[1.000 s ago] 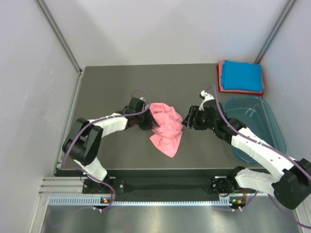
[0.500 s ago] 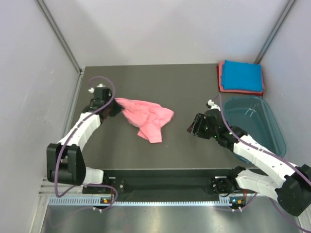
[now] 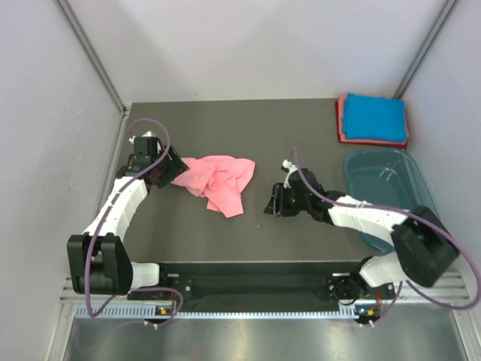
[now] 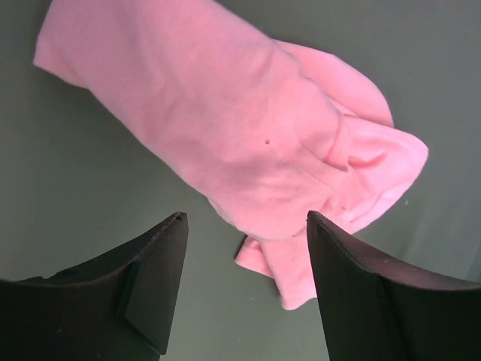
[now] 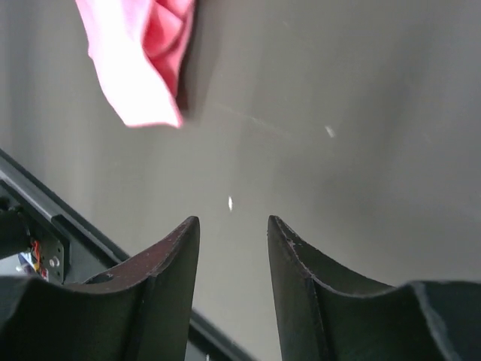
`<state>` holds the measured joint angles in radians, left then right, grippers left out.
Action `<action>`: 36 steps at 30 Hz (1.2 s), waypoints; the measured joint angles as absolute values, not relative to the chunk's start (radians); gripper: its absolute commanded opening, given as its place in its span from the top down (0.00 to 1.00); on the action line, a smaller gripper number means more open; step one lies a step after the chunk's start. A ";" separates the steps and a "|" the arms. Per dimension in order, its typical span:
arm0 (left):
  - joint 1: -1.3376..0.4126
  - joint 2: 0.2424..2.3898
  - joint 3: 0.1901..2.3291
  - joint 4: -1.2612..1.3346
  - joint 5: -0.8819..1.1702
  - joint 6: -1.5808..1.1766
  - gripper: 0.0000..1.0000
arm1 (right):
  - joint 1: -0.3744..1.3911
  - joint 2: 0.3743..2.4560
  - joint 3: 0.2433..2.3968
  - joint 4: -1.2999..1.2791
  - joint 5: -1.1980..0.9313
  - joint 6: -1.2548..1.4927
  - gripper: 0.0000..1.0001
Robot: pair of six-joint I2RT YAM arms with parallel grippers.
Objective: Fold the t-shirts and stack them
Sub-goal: Flatten the tshirt out
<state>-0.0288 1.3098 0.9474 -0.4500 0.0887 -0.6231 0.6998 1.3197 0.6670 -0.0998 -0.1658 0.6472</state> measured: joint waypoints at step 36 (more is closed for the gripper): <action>-0.041 1.573 0.954 -0.406 0.250 -0.617 1.00 | 0.809 1.781 0.842 0.290 -0.208 0.452 0.53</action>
<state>-0.0406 1.5734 0.9539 -0.4057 0.2501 -0.6174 0.8089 1.7813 0.8425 0.2901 -0.2085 0.4522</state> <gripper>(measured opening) 0.022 0.462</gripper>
